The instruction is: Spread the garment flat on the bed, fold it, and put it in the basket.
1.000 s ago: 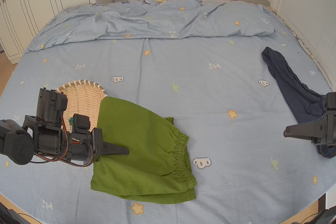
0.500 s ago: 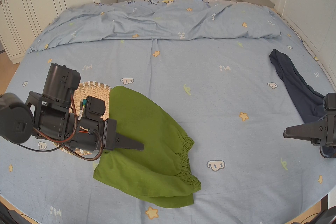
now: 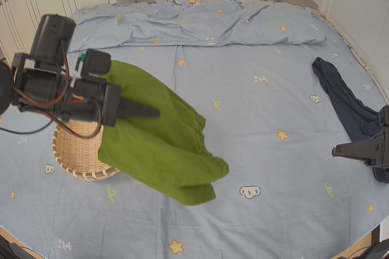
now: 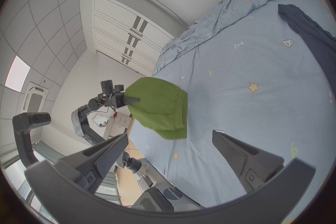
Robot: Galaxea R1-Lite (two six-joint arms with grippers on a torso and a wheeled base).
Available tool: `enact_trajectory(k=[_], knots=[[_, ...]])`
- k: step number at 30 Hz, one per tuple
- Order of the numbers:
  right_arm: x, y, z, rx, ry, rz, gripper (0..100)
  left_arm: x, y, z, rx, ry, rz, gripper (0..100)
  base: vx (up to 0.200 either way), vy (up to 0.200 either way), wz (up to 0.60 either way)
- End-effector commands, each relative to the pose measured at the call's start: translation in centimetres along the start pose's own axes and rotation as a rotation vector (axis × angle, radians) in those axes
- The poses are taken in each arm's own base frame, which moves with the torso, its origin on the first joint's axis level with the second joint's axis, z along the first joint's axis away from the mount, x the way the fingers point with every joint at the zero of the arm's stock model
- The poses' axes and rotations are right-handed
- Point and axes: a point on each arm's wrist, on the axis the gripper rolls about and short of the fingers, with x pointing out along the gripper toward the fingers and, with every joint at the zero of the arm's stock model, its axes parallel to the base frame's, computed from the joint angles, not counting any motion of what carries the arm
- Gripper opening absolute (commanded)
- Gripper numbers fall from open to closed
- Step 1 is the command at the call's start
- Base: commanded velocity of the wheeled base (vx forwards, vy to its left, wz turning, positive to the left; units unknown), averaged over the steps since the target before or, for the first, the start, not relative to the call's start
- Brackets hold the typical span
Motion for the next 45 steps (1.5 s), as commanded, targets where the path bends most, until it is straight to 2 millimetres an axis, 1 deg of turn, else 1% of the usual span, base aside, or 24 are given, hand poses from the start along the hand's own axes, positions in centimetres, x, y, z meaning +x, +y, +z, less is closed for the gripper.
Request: enact_trajectory(k=[1, 4, 7, 9, 10, 11, 13, 14, 15, 16, 17, 18, 22, 23, 24, 26, 27, 28, 30, 38, 39, 41, 43, 45], knots=[[-0.1, 0.2, 0.0, -0.006, -0.006, 0.001, 100, -4.5, -0.1, 4.9, 0.121, -0.211, 0.079, 0, 0.000, 0.000, 0.00], [-0.2, 0.1, 0.0, -0.004, -0.009, -0.004, 100, -7.2, 1.0, 6.5, 0.139, -0.306, 0.151, 0, 0.000, 0.000, 0.00], [-0.2, 0.1, 0.0, -0.005, -0.014, -0.007, 100, -9.6, 3.3, 7.4, 0.139, -0.379, 0.221, 0, 0.000, 0.000, 0.00], [-0.2, 0.1, 0.0, -0.005, -0.012, -0.005, 100, -10.1, 4.7, 7.4, 0.130, -0.392, 0.227, 0, 0.000, 0.000, 0.00], [-0.2, 0.1, 0.0, -0.006, -0.010, -0.002, 100, -10.6, 6.4, 7.0, 0.107, -0.394, 0.225, 0, 0.000, 0.000, 0.00], [-0.2, 0.1, 0.0, -0.006, -0.010, -0.002, 100, -10.6, 6.5, 7.0, 0.106, -0.393, 0.223, 0, 0.000, 0.000, 0.00], [-0.2, 0.2, -0.1, -0.009, -0.007, 0.001, 100, -10.6, 9.9, 5.2, 0.005, -0.351, 0.213, 0, 0.000, 0.000, 0.00], [-0.2, 0.2, -0.1, -0.009, -0.007, 0.001, 100, -10.6, 9.9, 5.2, 0.005, -0.351, 0.213, 0, 0.000, 0.000, 0.00], [-0.1, 0.2, -0.1, -0.008, -0.005, 0.002, 100, -10.5, 11.5, 3.9, -0.049, -0.325, 0.223, 0, 0.000, 0.000, 0.00], [-0.3, 0.3, -0.2, -0.015, -0.009, 0.005, 100, -9.9, 13.5, 1.7, -0.132, -0.280, 0.237, 0, 0.000, 0.000, 0.00], [-0.3, 0.3, -0.2, -0.016, -0.010, 0.005, 100, -9.7, 13.9, 1.1, -0.154, -0.267, 0.240, 0, 0.000, 0.000, 0.00], [-0.4, 0.5, -0.2, -0.020, -0.011, 0.010, 100, -9.0, 15.2, -1.1, -0.228, -0.225, 0.246, 0, 0.000, 0.000, 0.00], [-0.6, 0.7, -0.3, -0.025, -0.012, 0.022, 100, -7.3, 18.0, -6.9, -0.370, -0.156, 0.266, 0, 0.000, 0.000, 0.00], [-0.6, 0.7, -0.3, -0.026, -0.013, 0.022, 100, -7.2, 18.2, -7.3, -0.380, -0.153, 0.268, 0, 0.000, 0.000, 0.00], [-0.5, 0.9, -0.4, -0.029, -0.007, 0.032, 100, -7.0, 18.8, -9.1, -0.419, -0.146, 0.283, 0, 0.000, 0.000, 0.00], [-0.4, 1.1, -0.5, -0.034, 0.003, 0.044, 100, -7.1, 19.0, -11.0, -0.461, -0.137, 0.298, 0, 0.000, 0.000, 0.00], [-0.4, 1.1, -0.6, -0.035, 0.004, 0.045, 100, -7.1, 19.1, -11.1, -0.464, -0.136, 0.299, 0, 0.000, 0.000, 0.00], [-0.3, 1.2, -0.6, -0.036, 0.010, 0.051, 100, -7.4, 19.1, -12.1, -0.500, -0.131, 0.312, 0, 0.000, 0.000, 0.00], [-0.3, 1.2, -0.8, -0.037, 0.018, 0.057, 100, -7.8, 19.2, -12.5, -0.535, -0.136, 0.323, 0, 0.000, 0.000, 0.00], [-0.2, 1.5, -0.9, -0.042, 0.028, 0.066, 100, -8.0, 19.7, -11.4, -0.601, -0.168, 0.364, 0, 0.000, 0.000, 0.00], [-0.2, 1.5, -0.9, -0.043, 0.026, 0.063, 100, -7.6, 20.5, -11.3, -0.606, -0.158, 0.410, 0, 0.000, 0.000, 0.00], [-0.2, 1.5, -0.9, -0.043, 0.026, 0.063, 100, -7.4, 20.8, -11.3, -0.611, -0.153, 0.420, 0, 0.000, 0.000, 0.00], [-0.2, 1.4, -0.9, -0.043, 0.024, 0.062, 100, -6.8, 22.2, -11.3, -0.623, -0.136, 0.463, 0, 0.000, 0.000, 0.00], [-0.1, 1.4, -0.9, -0.044, 0.026, 0.063, 100, -6.4, 22.7, -11.1, -0.623, -0.127, 0.479, 0, 0.000, 0.000, 0.00]])
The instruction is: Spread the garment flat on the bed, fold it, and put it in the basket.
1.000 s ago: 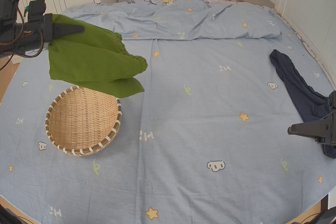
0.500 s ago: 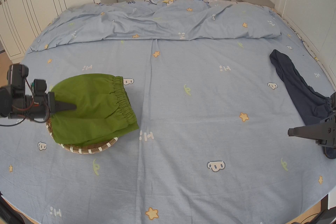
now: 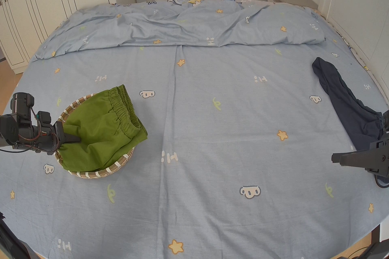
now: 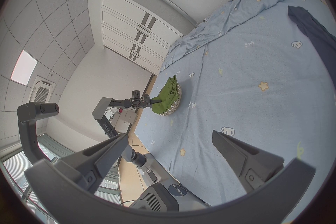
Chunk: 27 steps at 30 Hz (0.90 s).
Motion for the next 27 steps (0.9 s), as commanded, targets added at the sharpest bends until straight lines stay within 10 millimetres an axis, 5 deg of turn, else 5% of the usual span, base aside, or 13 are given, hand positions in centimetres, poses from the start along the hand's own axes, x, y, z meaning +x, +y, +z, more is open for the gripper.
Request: enact_trajectory(k=[1, 20, 21, 27], knots=[[0.0, 0.0, 0.0, -0.001, 0.001, 0.002, 100, 2.1, 0.6, 0.6, -0.010, 0.034, 0.025, 0, 0.000, 0.000, 0.00], [0.1, -0.1, 0.0, 0.002, 0.001, -0.004, 100, 3.1, -2.8, 0.9, 0.013, 0.139, 0.238, 0, 0.000, 0.000, 0.00], [0.1, -0.1, 0.0, 0.002, 0.001, -0.004, 100, 3.1, -2.8, 0.9, 0.013, 0.139, 0.238, 100, 0.000, 0.000, 0.00], [0.0, 0.0, 0.0, -0.002, -0.001, -0.002, 100, 0.7, -4.7, 1.3, 0.023, 0.094, 0.266, 100, 0.000, 0.000, 0.00]])
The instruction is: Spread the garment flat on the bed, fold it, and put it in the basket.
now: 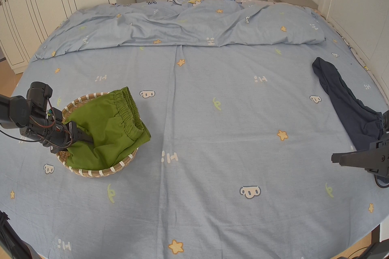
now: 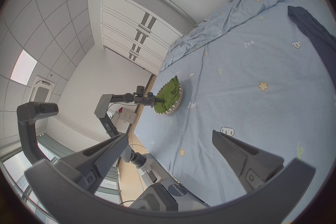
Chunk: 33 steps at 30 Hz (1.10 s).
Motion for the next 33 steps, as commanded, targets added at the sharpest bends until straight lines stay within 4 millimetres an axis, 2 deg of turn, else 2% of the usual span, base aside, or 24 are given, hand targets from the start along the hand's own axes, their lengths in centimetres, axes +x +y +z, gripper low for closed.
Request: enact_trajectory(k=[1, 3, 4, 7, 12, 13, 14, 16, 17, 18, 19, 21, 22, 23, 24, 25, 26, 27, 28, 29, 30, 31, 32, 33], knots=[[0.0, 0.0, 0.0, -0.001, -0.001, 0.001, 100, -3.2, -1.2, 0.2, 0.012, -0.056, 0.031, 100, 0.000, 0.000, 0.00], [0.0, 0.0, 0.0, -0.001, -0.001, 0.001, 100, -5.1, -1.8, 0.1, 0.019, -0.080, 0.067, 100, 0.000, 0.000, 0.00], [0.0, 0.0, 0.0, -0.002, -0.002, 0.001, 100, -5.4, -1.9, 0.0, 0.020, -0.082, 0.073, 100, 0.000, 0.000, 0.00], [-0.1, 0.1, 0.0, -0.004, -0.002, 0.002, 100, -8.5, -2.8, -0.6, 0.039, -0.119, 0.122, 100, 0.000, 0.000, 0.00], [-0.7, 0.6, -0.2, -0.031, -0.026, 0.002, 100, -13.6, -4.1, -2.0, 0.076, -0.220, 0.120, 100, 0.000, 0.000, 0.00], [-0.8, 0.8, -0.3, -0.037, -0.031, 0.000, 100, -14.1, -4.3, -2.1, 0.080, -0.229, 0.117, 100, 0.000, 0.000, 0.00], [-2.1, 1.8, -1.1, -0.076, -0.073, 0.000, 100, -16.2, -5.1, -3.4, 0.099, -0.276, 0.102, 100, 0.000, 0.000, 0.00], [-4.1, 3.3, -3.1, -0.146, -0.134, 0.016, 100, -19.3, -6.1, -5.5, 0.124, -0.346, 0.074, 100, 0.000, 0.000, 0.00], [-4.8, 3.8, -4.1, -0.181, -0.163, 0.022, 100, -20.4, -6.4, -6.8, 0.139, -0.368, 0.059, 100, 0.000, 0.000, 0.00], [-4.8, 3.8, -4.1, -0.181, -0.163, 0.022, 100, -20.4, -6.4, -6.8, 0.139, -0.368, 0.059, 100, 0.000, 0.000, 0.00], [-6.2, 4.5, -6.4, -0.250, -0.217, 0.020, 100, -22.7, -6.8, -10.0, 0.172, -0.434, 0.020, 100, 0.000, 0.000, 0.00], [-7.2, 4.9, -8.8, -0.310, -0.276, 0.006, 100, -24.0, -6.4, -13.1, 0.182, -0.477, 0.012, 100, 0.000, 0.000, 0.00], [-7.5, 4.8, -10.2, -0.323, -0.299, -0.005, 100, -24.4, -6.0, -15.1, 0.186, -0.500, 0.010, 100, 0.000, 0.000, 0.00], [-7.5, 4.8, -10.2, -0.323, -0.299, -0.005, 100, -24.4, -6.0, -15.1, 0.186, -0.500, 0.010, 100, 0.000, 0.000, 0.00], [-7.6, 4.2, -12.8, -0.337, -0.335, -0.031, 100, -24.7, -5.1, -18.7, 0.197, -0.530, 0.000, 100, 0.000, 0.000, 0.00], [-7.8, 4.0, -14.5, -0.351, -0.368, -0.039, 100, -24.5, -4.4, -21.2, 0.206, -0.550, -0.005, 100, 0.000, 0.000, 0.00], [-7.8, 3.9, -15.5, -0.356, -0.386, -0.039, 100, -24.3, -3.9, -22.6, 0.212, -0.559, -0.013, 100, 0.000, 0.000, 0.00], [-7.8, 3.9, -15.5, -0.356, -0.386, -0.039, 100, -23.7, -3.1, -24.6, 0.222, -0.575, -0.022, 100, 0.000, 0.000, 0.00], [-7.9, 3.5, -17.9, -0.325, -0.416, -0.021, 100, -23.2, -2.6, -25.8, 0.228, -0.581, -0.029, 100, 0.000, 0.000, 0.00], [-7.9, 3.5, -17.9, -0.325, -0.416, -0.021, 100, -23.2, -2.6, -25.8, 0.228, -0.581, -0.029, 100, 0.000, 0.000, 0.00], [-7.8, 3.5, -19.2, -0.268, -0.448, -0.044, 100, -21.8, -1.5, -28.0, 0.240, -0.582, -0.045, 100, 0.000, 0.000, 0.00], [-7.7, 3.4, -19.5, -0.260, -0.451, -0.049, 100, -21.4, -1.2, -28.4, 0.246, -0.577, -0.050, 100, 0.000, 0.000, 0.00], [-7.4, 3.0, -19.8, -0.233, -0.438, -0.058, 100, -20.1, -0.3, -29.8, 0.265, -0.577, -0.070, 100, 0.000, 0.000, 0.00], [-7.4, 3.0, -19.8, -0.233, -0.438, -0.058, 100, -20.1, -0.3, -29.8, 0.265, -0.577, -0.070, 100, 0.000, 0.000, 0.00]])
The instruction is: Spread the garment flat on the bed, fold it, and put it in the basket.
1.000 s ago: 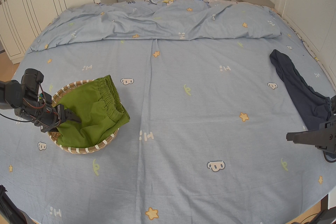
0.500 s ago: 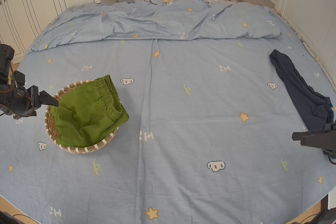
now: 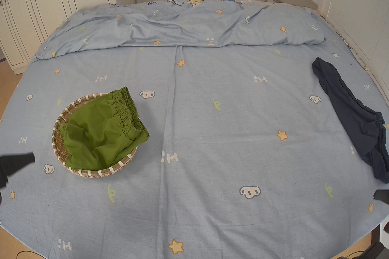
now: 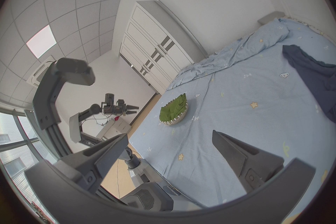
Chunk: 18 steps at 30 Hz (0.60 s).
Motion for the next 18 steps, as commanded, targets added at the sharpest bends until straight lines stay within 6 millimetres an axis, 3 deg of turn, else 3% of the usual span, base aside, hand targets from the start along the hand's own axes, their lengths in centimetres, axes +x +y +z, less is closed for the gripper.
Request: enact_trajectory(k=[1, 4, 7, 13, 18], knots=[[-2.6, 0.4, -9.3, -0.002, -0.147, -0.063, 100, -2.6, 3.2, -16.4, 0.094, -0.184, -0.161, 100, 0.000, 0.000, 0.00], [-2.6, 0.3, -9.6, 0.037, -0.117, -0.071, 100, -1.3, 4.1, -18.6, 0.123, -0.220, -0.235, 100, 0.000, 0.000, 0.00], [-2.7, 0.4, -9.7, 0.049, -0.087, -0.034, 100, -1.0, 4.2, -18.5, 0.104, -0.272, -0.204, 100, 0.000, 0.000, 0.00], [-2.5, 0.2, -9.8, 0.062, -0.041, 0.015, 100, 0.8, 5.2, -18.8, 0.188, -0.482, 0.141, 100, 0.000, 0.000, 0.00], [-2.6, -0.4, -8.2, 0.106, 0.096, 0.135, 100, 0.8, 5.3, -18.7, 0.311, -0.499, 0.242, 100, 0.000, 0.000, 0.00]])
